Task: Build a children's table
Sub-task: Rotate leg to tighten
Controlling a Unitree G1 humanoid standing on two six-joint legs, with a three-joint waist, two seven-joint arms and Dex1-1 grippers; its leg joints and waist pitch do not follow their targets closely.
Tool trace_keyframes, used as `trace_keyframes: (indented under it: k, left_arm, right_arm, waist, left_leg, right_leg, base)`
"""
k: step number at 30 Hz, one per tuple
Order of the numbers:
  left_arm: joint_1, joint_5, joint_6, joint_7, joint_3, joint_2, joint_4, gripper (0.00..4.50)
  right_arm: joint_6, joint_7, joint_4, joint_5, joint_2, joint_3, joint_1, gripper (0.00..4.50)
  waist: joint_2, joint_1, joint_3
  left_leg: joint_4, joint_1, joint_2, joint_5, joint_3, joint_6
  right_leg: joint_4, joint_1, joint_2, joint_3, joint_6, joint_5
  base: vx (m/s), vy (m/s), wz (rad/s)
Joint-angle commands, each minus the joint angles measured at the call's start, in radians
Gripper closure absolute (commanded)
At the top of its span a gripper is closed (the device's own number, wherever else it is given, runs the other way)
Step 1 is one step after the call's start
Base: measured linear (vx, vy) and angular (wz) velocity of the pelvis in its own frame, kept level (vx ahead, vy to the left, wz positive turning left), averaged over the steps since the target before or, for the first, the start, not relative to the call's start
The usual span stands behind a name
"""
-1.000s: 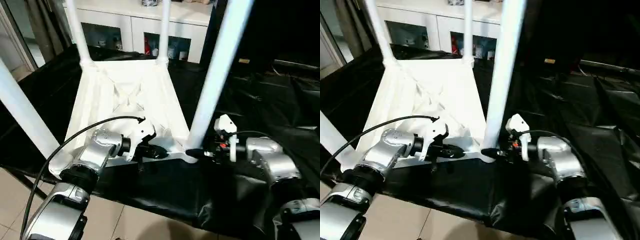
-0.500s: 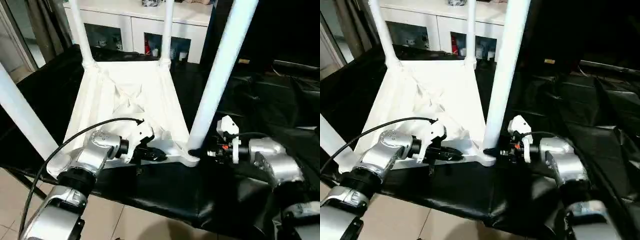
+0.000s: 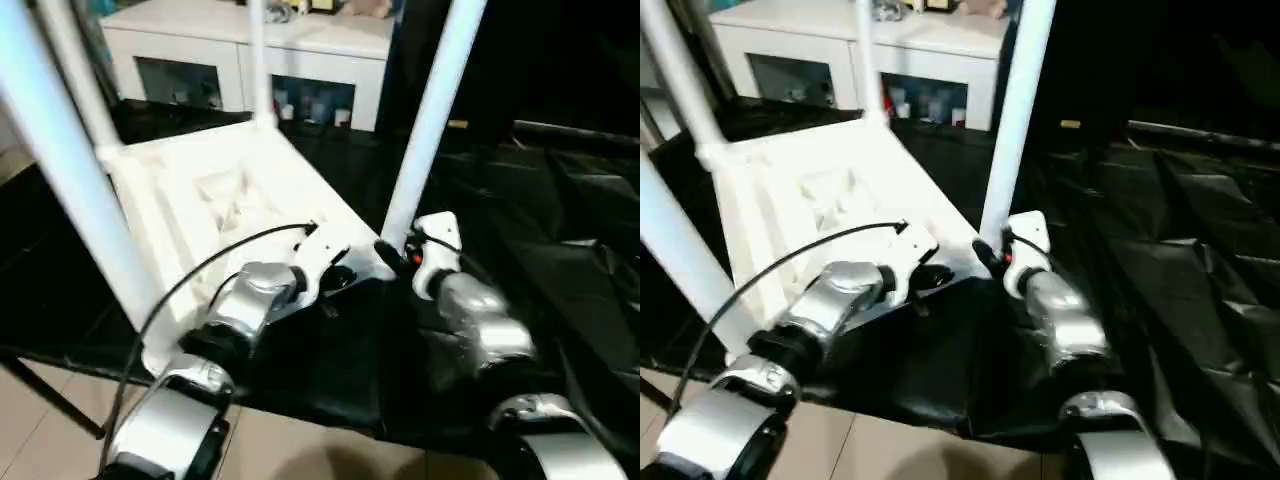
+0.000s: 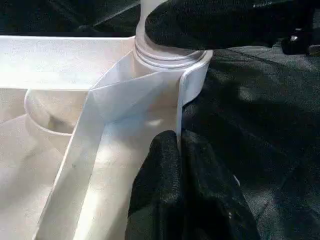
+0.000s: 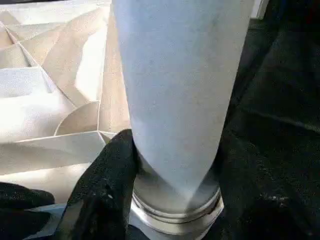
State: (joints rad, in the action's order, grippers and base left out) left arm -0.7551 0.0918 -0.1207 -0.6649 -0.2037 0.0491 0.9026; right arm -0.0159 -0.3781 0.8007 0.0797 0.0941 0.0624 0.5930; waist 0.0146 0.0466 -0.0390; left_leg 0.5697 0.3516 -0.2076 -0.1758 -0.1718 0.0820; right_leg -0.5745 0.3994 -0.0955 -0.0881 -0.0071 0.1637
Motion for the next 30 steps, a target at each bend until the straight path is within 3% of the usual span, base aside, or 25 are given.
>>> trace_keyframes:
  k: [1,4,11,12,15,19,22,24,27,28,30]
  left_arm:
    - [-0.028,-0.002,0.023,0.031,-0.004,-0.042,0.019,4.5]
    - [-0.026,-0.008,0.023,-0.001,-0.002,-0.019,0.025,4.5]
    - [0.0,-0.03,0.001,-0.177,-0.015,0.055,-0.019,4.5]
    - [0.008,-0.033,0.006,-0.223,-0.02,0.076,-0.03,4.5]
    - [0.025,-0.039,0.004,-0.31,-0.03,0.118,-0.055,4.5]
    - [0.063,-0.073,0.003,-0.47,-0.05,0.18,-0.123,4.5]
    - [0.089,-0.096,0.004,-0.553,-0.06,0.206,-0.169,4.5]
    - [0.116,-0.131,-0.034,-0.628,-0.065,0.229,-0.23,4.5]
    - [0.129,-0.133,-0.042,-0.642,-0.065,0.24,-0.253,4.5]
    - [0.131,-0.126,-0.035,-0.639,-0.066,0.246,-0.249,4.5]
    - [0.137,-0.126,-0.04,-0.637,-0.067,0.252,-0.257,4.5]
  right_arm:
    - [-0.001,-0.057,0.033,-0.015,-0.066,-0.076,-0.009,2.49]
    - [0.005,-0.193,-0.011,0.031,-0.058,-0.083,-0.014,1.81]
    - [-0.014,-0.463,-0.066,0.052,0.067,-0.123,-0.018,1.24]
    - [-0.021,-0.527,-0.077,0.059,0.104,-0.129,-0.021,1.24]
    - [-0.029,-0.644,-0.104,0.069,0.172,-0.139,-0.031,1.24]
    - [-0.056,-0.779,-0.144,0.074,0.247,-0.164,-0.046,1.24]
    - [-0.064,-0.809,-0.148,0.076,0.264,-0.17,-0.047,1.24]
    - [-0.08,-0.834,-0.156,0.08,0.274,-0.172,-0.049,1.24]
    - [-0.088,-0.85,-0.162,0.082,0.278,-0.173,-0.053,1.24]
    - [-0.091,-0.86,-0.163,0.081,0.279,-0.176,-0.055,1.49]
    - [-0.102,-0.874,-0.169,0.086,0.283,-0.181,-0.06,1.62]
  waist:
    - [0.002,0.001,0.051]
    - [0.008,0.003,0.052]
    - [0.01,0.011,0.055]
    - [0.004,0.012,0.055]
    - [0.005,0.016,0.06]
    - [-0.001,0.027,0.062]
    - [0.0,0.025,0.063]
    - [-0.003,0.028,0.061]
    - [-0.005,0.042,0.059]
    - [-0.002,0.047,0.058]
    - [0.0,0.049,0.057]
  left_leg:
    - [-0.069,-0.004,-0.01,-0.354,0.004,-0.029]
    - [-0.069,-0.001,-0.012,-0.34,0.002,-0.044]
    - [-0.066,0.006,-0.015,-0.27,-0.002,-0.075]
    - [-0.066,0.006,-0.017,-0.256,-0.003,-0.076]
    - [-0.06,0.006,-0.019,-0.211,-0.005,-0.087]
    - [-0.057,0.01,-0.025,-0.156,-0.006,-0.109]
    - [-0.057,0.009,-0.027,-0.166,-0.007,-0.112]
    - [-0.059,0.002,-0.03,-0.187,-0.01,-0.098]
    - [-0.06,-0.007,-0.033,-0.2,-0.012,-0.079]
    - [-0.06,-0.009,-0.032,-0.211,-0.015,-0.074]
    - [-0.063,-0.002,-0.03,-0.214,-0.013,-0.063]
  right_leg:
    - [0.098,-0.034,-0.045,0.028,-0.105,0.494]
    - [0.089,-0.039,-0.046,0.032,-0.131,0.449]
    - [0.076,-0.05,-0.048,0.036,-0.175,0.356]
    - [0.072,-0.049,-0.049,0.038,-0.186,0.328]
    - [0.061,-0.054,-0.049,0.037,-0.223,0.236]
    - [0.041,-0.06,-0.045,0.034,-0.272,0.11]
    - [0.039,-0.06,-0.046,0.035,-0.287,0.101]
    - [0.041,-0.055,-0.047,0.037,-0.292,0.125]
    - [0.043,-0.048,-0.046,0.04,-0.287,0.147]
    - [0.044,-0.046,-0.045,0.04,-0.282,0.157]
    - [0.043,-0.051,-0.046,0.042,-0.263,0.177]
  base:
    - [0.0,0.0,0.0]
    - [0.0,0.0,0.0]
    - [0.0,0.0,0.0]
    - [0.0,0.0,0.0]
    - [0.0,0.0,0.0]
    - [0.0,0.0,0.0]
    - [0.0,0.0,0.0]
    - [0.0,0.0,0.0]
    - [0.0,0.0,0.0]
    - [0.0,0.0,0.0]
    - [0.0,0.0,0.0]
